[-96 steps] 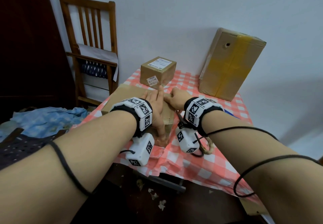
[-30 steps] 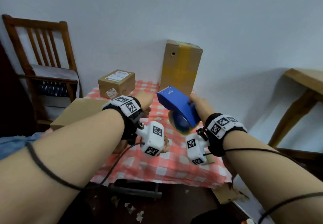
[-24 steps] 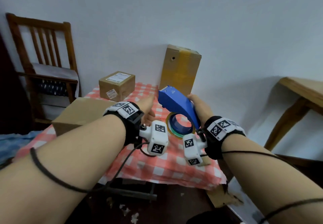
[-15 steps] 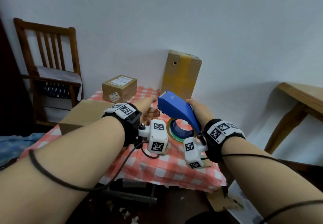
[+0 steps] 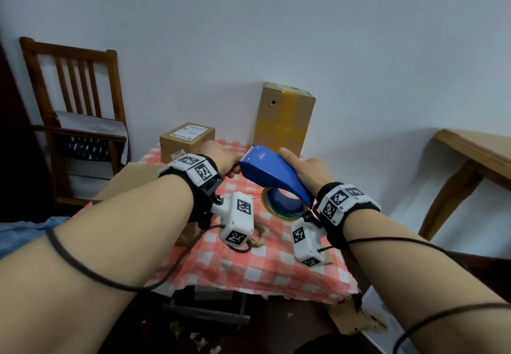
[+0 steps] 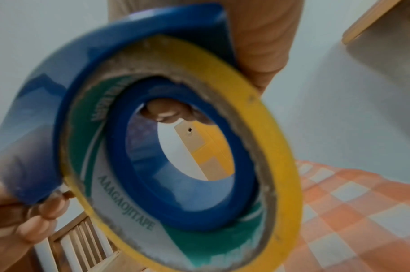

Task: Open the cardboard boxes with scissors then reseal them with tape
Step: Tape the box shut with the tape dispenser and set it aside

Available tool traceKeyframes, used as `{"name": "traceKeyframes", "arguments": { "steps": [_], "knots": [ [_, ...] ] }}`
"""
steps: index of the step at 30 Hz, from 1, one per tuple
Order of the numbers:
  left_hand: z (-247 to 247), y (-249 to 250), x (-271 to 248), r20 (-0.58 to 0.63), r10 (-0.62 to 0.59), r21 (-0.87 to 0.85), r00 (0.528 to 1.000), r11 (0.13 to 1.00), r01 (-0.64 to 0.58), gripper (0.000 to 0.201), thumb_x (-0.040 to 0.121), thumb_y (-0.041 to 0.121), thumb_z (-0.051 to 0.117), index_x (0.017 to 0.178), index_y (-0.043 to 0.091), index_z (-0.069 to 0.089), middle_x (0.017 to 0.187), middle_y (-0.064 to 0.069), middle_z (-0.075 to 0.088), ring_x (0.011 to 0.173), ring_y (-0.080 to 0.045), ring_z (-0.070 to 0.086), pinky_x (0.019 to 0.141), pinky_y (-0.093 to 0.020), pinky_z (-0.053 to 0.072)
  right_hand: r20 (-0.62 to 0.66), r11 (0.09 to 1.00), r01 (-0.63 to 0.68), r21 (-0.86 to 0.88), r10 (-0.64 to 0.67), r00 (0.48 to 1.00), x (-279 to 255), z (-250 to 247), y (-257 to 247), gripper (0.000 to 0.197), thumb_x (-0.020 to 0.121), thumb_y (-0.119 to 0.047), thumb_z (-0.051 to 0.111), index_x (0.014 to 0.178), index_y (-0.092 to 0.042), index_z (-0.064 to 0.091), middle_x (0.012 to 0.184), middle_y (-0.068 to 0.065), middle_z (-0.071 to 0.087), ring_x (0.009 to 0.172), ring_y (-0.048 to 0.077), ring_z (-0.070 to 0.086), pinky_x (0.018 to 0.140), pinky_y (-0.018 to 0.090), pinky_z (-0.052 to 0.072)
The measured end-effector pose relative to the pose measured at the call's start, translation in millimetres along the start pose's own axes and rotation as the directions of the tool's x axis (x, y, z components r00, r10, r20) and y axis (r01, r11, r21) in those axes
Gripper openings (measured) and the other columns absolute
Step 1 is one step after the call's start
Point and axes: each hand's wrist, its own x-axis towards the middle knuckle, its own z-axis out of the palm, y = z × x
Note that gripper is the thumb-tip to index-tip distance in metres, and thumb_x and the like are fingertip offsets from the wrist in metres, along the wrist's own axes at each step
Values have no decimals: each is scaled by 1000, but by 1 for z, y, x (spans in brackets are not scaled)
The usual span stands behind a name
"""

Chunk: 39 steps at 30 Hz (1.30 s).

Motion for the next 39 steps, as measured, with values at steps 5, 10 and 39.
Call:
{"name": "traceKeyframes", "arguments": {
  "steps": [5,10,39],
  "knots": [
    [-17,-5,10,-85,53,-18,995,998,-54,25,91,14,63,68,5,64,62,-6,59,48,-13,45,42,-17,39,60,996,48,-73,-44,997,2,-12,2,58,83,-63,56,57,-11,52,58,5,55,53,20,50,56,27,38],
    [-17,-7,19,-118,76,-32,990,996,-80,27,92,15,62,67,6,64,55,-2,57,48,-13,44,48,-20,40,69,992,66,-104,-59,996,12,-8,5,60,81,-66,56,56,-11,53,58,4,57,53,20,52,55,27,40],
    [-20,-4,39,52,601,675,798,568,-471,38,97,40,50,97,9,71,93,-15,66,94,-34,59,76,-35,43,92,871,54,-487,-10,996,41,13,8,59,86,-66,46,66,-11,54,77,10,60,63,22,54,55,28,38]
  ]
}}
